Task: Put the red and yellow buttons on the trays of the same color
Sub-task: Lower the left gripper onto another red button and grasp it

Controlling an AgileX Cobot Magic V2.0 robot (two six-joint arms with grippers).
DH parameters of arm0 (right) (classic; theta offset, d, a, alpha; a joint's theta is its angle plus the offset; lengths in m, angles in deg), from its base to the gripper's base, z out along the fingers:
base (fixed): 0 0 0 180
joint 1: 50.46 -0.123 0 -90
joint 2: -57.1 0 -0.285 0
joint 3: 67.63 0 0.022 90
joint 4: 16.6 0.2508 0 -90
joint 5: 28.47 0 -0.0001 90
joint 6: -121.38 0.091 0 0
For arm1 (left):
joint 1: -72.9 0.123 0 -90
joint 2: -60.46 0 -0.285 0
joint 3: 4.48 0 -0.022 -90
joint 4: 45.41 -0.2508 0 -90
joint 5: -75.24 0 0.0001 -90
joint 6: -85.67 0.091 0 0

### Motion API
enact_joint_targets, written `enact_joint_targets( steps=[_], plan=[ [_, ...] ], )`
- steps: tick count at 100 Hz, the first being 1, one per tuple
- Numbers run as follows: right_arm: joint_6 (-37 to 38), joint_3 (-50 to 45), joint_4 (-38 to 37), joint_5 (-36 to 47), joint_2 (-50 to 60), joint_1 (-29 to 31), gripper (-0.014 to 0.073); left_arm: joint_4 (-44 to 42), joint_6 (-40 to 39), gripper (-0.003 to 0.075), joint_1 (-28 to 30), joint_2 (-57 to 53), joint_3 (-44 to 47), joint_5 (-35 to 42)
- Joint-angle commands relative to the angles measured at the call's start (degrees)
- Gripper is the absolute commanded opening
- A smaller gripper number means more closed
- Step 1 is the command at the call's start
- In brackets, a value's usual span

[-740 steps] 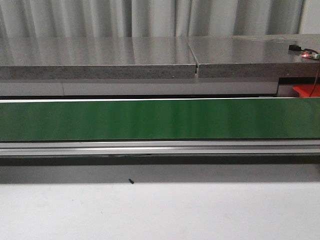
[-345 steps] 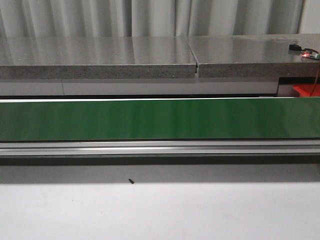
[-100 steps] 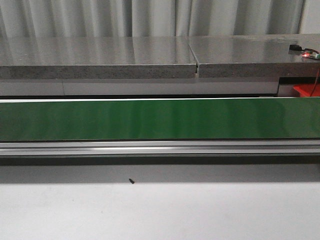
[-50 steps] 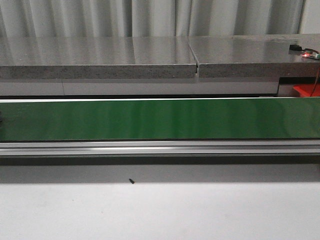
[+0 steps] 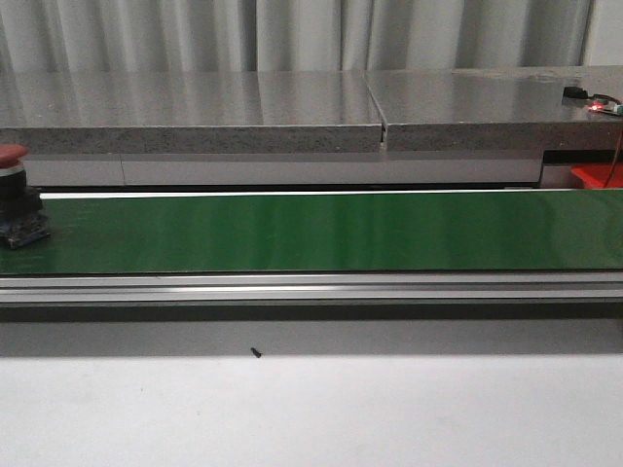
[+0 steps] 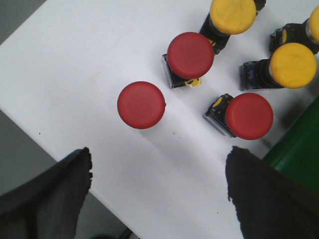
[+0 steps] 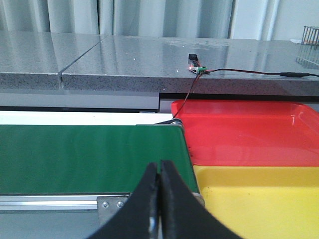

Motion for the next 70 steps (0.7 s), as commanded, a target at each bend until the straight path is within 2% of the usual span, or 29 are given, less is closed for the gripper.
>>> enact_joint_targets(
  steps=[1, 13, 61, 70],
  plan=[
    [0.1, 0.9, -0.7, 4.5, 0.8, 0.2, -0.0067, -1.4, 0.0, 0.0545, 0.1, -0.5, -1.3, 2.3],
    [0.1, 0.9, -0.7, 4.5, 0.8, 0.2, -0.0067, -1.8, 0.0, 0.0545, 0.1, 2.4, -1.3, 2.8],
    [0.1, 0.9, -0.7, 4.5, 0.8, 0.2, -0.0067, -1.8, 0.0, 0.0545, 0.1, 12.6, -1.3, 13.0],
    [0.1, 0.9, -0.7, 4.5, 0.8, 0.2, -0.0067, -1.8, 0.0, 0.0518, 0.1, 13.6, -1.3, 14.0]
  ],
)
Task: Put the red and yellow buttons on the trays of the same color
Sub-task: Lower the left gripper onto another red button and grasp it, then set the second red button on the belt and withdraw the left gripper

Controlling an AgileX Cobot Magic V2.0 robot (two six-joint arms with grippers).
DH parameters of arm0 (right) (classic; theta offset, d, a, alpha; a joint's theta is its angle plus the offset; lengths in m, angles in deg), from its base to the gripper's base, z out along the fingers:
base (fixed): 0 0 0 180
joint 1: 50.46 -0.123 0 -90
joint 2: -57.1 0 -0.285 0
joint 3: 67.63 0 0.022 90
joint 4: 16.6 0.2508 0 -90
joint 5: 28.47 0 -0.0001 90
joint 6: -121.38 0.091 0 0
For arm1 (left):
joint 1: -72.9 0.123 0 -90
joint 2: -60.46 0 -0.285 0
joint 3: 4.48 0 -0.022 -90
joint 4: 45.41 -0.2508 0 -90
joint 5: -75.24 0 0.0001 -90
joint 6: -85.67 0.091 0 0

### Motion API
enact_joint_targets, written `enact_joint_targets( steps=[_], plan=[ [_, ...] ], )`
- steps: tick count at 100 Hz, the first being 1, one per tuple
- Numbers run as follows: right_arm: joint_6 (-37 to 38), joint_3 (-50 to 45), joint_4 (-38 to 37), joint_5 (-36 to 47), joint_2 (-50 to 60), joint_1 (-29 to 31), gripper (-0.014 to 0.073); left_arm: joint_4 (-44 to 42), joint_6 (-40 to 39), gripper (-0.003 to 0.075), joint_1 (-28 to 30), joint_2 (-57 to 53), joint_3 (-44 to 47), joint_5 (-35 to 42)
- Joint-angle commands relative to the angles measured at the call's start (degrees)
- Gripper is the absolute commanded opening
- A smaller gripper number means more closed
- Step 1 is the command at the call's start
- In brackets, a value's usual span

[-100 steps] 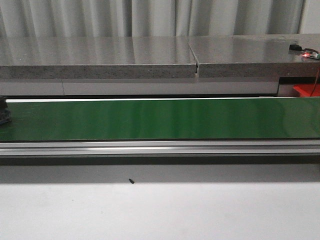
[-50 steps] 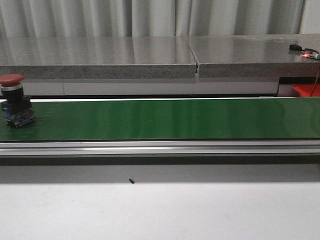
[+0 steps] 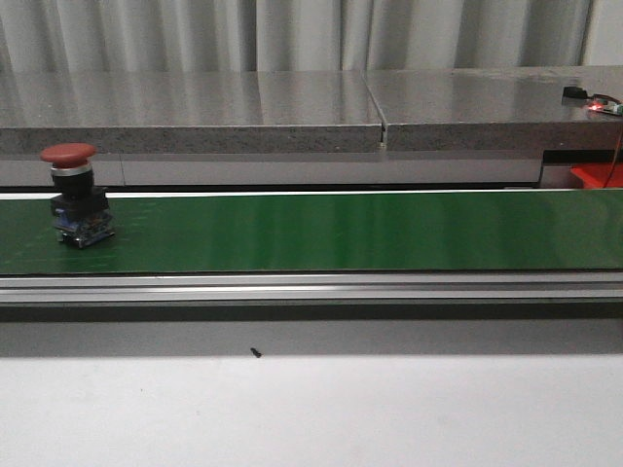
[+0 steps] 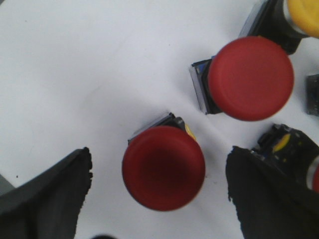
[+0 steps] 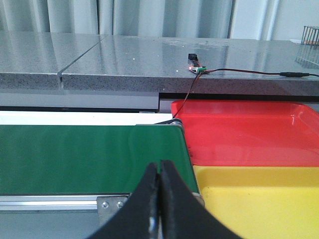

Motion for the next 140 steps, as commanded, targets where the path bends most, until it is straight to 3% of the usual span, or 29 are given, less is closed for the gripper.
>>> enact_joint_targets(
  steps=[1, 23, 31, 46, 68, 89, 111, 140],
  plan=[
    [0.1, 0.9, -0.7, 4.5, 0.8, 0.2, -0.0067, 0.0, 0.0, 0.0514, 0.1, -1.7, -1.3, 3.0],
    [0.1, 0.9, -0.7, 4.5, 0.8, 0.2, -0.0067, 0.0, 0.0, 0.0254, 0.1, -1.4, -1.3, 4.3],
    [0.1, 0.9, -0.7, 4.5, 0.8, 0.2, -0.0067, 0.0, 0.0, 0.0201, 0.1, -1.4, -1.3, 4.3],
    [0.1, 0.9, -0.7, 4.5, 0.8, 0.2, -0.0067, 0.7, 0.0, 0.0198, -0.1, -4.1, -0.7, 2.3],
    [0.1, 0.9, -0.7, 4.5, 0.8, 0.2, -0.0067, 0.9, 0.0, 0.0198, -1.6, -17.2, 2.4, 2.3],
    [0.1, 0.9, -0.7, 4.5, 0.8, 0.2, -0.0067, 2.9, 0.1, 0.0198, -8.4, -25.2, 1.6, 1.5],
    [0.1, 0.9, -0.7, 4.5, 0.8, 0.2, -0.0067, 2.9, 0.1, 0.0198, -17.1, -25.6, -0.4, 1.2],
    [0.1, 0.9, -0.7, 4.5, 0.8, 0.2, -0.0067, 2.9, 0.5, 0.0198, -23.1, -19.4, -2.9, -0.8]
  ],
)
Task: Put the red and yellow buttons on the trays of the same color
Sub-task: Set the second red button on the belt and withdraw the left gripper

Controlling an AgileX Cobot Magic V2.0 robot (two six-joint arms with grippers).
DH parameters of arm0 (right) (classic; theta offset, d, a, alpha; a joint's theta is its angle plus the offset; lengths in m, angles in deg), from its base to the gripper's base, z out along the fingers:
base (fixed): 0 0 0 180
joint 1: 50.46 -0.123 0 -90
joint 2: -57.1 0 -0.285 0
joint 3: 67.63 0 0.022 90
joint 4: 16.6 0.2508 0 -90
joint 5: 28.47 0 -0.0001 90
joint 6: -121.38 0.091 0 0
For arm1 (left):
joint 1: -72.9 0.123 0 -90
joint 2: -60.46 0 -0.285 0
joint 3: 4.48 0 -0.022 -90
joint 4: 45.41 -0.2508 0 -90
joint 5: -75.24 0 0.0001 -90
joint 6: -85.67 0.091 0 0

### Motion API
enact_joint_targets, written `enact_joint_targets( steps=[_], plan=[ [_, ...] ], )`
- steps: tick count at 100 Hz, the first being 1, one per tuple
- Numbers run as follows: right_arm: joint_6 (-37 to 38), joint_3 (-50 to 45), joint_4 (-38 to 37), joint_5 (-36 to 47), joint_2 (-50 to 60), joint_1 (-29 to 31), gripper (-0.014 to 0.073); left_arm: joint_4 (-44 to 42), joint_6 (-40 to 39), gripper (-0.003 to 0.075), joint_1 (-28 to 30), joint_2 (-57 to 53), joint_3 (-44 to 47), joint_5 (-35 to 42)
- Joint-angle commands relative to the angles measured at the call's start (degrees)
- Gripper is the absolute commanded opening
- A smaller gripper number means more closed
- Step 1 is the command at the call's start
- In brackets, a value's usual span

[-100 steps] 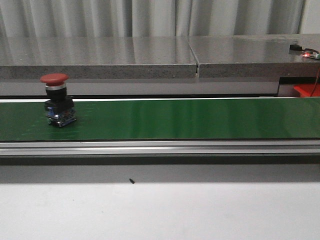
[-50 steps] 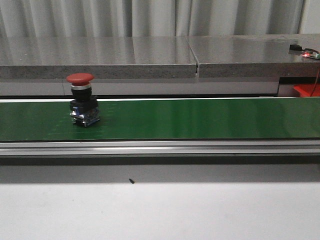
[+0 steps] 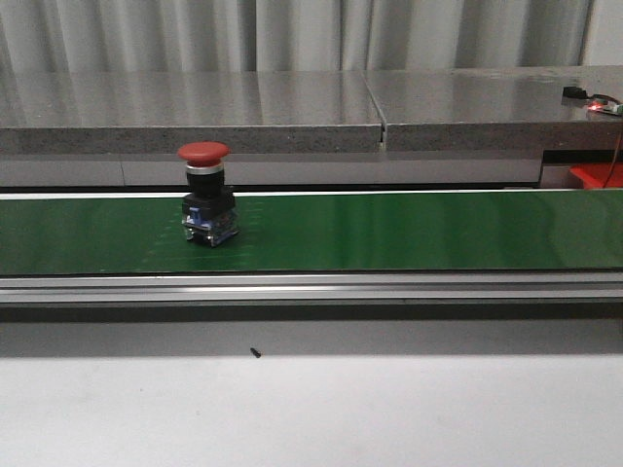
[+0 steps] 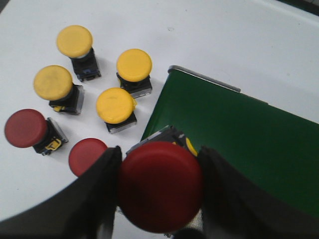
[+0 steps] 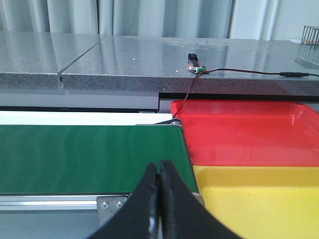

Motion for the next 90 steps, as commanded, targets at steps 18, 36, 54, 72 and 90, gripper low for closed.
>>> enact_joint_targets(
  steps=[18, 36, 54, 72, 90],
  plan=[
    [0.1, 0.9, -0.7, 4.5, 0.8, 0.2, -0.0067, 0.3, 0.5, 0.0198, -4.3, 5.1, -4.9, 0.7],
    [0.1, 0.9, -0.7, 4.5, 0.8, 0.2, -0.0067, 1.0, 1.9, 0.0237, -4.6, 8.5, -4.9, -1.3],
    [0.1, 0.9, -0.7, 4.5, 0.8, 0.2, -0.0067, 2.3, 1.9, 0.0482, -4.6, 8.6, -4.9, -1.8],
    [0.1, 0.9, -0.7, 4.5, 0.8, 0.2, -0.0067, 3.3, 1.9, 0.0583, -4.8, 5.7, -4.9, -0.5],
    [0.1, 0.9, -0.7, 4.5, 0.8, 0.2, -0.0067, 3.3, 3.9, 0.0503, -7.9, -1.0, -4.4, -0.3]
  ],
)
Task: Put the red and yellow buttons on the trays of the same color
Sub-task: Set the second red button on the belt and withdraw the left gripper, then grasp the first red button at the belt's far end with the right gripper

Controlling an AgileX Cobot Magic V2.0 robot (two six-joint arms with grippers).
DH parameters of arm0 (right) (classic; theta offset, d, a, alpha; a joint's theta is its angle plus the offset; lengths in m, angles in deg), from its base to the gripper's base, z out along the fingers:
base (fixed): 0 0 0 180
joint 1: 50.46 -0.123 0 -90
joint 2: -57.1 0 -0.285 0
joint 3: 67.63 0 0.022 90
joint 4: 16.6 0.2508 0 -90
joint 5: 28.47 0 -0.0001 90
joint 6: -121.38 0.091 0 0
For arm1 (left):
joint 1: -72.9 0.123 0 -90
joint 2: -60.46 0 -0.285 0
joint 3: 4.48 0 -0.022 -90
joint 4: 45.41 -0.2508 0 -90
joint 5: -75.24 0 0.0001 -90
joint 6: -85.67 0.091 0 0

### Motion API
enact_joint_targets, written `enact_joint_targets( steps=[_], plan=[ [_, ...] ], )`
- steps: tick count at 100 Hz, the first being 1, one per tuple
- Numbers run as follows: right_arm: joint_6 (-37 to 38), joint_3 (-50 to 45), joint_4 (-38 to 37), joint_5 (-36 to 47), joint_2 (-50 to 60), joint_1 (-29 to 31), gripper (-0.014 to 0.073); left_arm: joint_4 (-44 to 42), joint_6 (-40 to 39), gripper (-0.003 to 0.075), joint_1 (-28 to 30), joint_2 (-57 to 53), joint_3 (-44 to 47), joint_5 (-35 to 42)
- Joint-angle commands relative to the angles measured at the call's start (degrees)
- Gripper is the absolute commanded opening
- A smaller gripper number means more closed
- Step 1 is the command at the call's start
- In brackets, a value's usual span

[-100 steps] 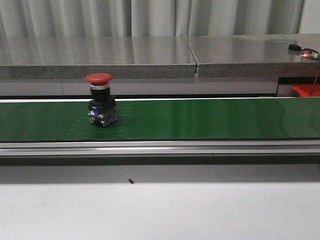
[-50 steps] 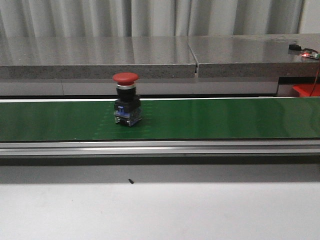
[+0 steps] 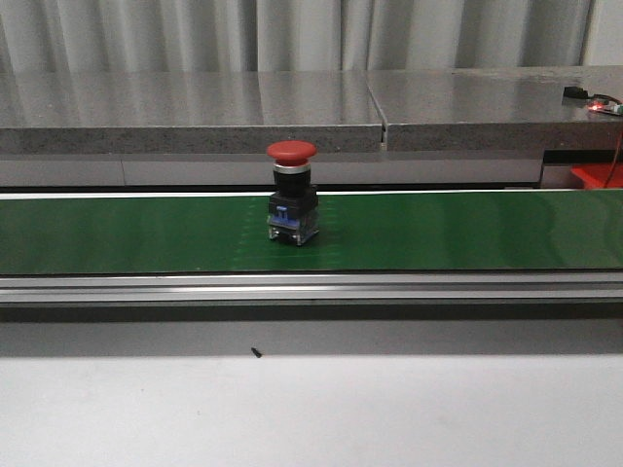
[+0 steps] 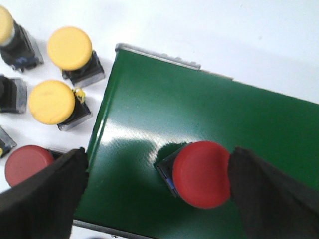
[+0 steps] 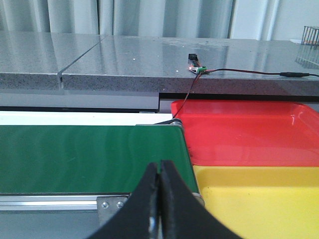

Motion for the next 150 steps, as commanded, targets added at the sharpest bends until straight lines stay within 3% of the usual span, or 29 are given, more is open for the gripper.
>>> enact_joint_targets(
  steps=[1, 12, 31, 72, 113, 150],
  plan=[
    [0.1, 0.9, -0.7, 4.5, 0.8, 0.2, -0.0067, 1.0, 1.0, 0.0488, -2.4, -5.4, -1.1, 2.5],
    [0.1, 0.9, -0.7, 4.5, 0.8, 0.2, -0.0067, 1.0, 1.5, 0.0332, -6.2, -9.5, 0.2, 2.2],
    [0.1, 0.9, -0.7, 4.5, 0.8, 0.2, -0.0067, 0.6, 1.6, -0.0023, -10.5, -15.8, 4.0, 2.1],
    [0.1, 0.9, -0.7, 4.5, 0.8, 0.2, -0.0067, 0.9, 1.8, -0.0020, -14.9, -32.4, 16.4, 1.9],
    [0.1, 1.0, -0.7, 5.9, 0.8, 0.2, -0.0067, 0.7, 1.8, -0.0020, -14.9, -53.8, 30.9, 1.9],
    [0.1, 1.4, -0.5, 9.2, 0.7, 0.2, -0.0067, 0.7, 1.8, -0.0020, -14.9, -63.3, 34.2, -2.0]
  ],
)
